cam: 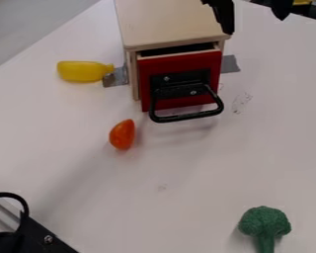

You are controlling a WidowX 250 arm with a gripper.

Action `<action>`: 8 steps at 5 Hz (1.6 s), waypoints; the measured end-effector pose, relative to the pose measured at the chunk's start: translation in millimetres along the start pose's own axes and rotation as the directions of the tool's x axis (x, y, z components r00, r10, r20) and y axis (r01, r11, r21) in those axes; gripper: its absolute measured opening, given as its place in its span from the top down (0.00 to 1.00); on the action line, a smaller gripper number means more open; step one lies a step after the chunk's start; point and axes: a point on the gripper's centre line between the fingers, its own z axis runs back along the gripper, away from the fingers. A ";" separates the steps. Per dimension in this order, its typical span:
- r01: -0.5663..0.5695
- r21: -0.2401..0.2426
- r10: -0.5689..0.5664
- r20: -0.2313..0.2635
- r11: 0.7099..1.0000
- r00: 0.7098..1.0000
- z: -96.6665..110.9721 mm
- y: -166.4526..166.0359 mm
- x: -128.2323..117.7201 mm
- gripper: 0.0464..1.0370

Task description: Opening drawer

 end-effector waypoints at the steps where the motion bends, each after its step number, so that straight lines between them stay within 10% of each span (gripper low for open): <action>1: 0.001 0.020 -0.001 -0.017 1.000 1.000 -7.7 2.3 -2.3 0.04; 3: -0.274 0.037 0.273 0.043 0.961 0.961 -27.3 6.5 -4.4 0.04; 6: -0.632 0.022 0.628 0.087 0.775 0.773 -43.1 8.6 -19.3 0.04; 8: -0.696 0.040 0.689 0.107 0.717 0.717 -57.4 29.5 -14.0 0.04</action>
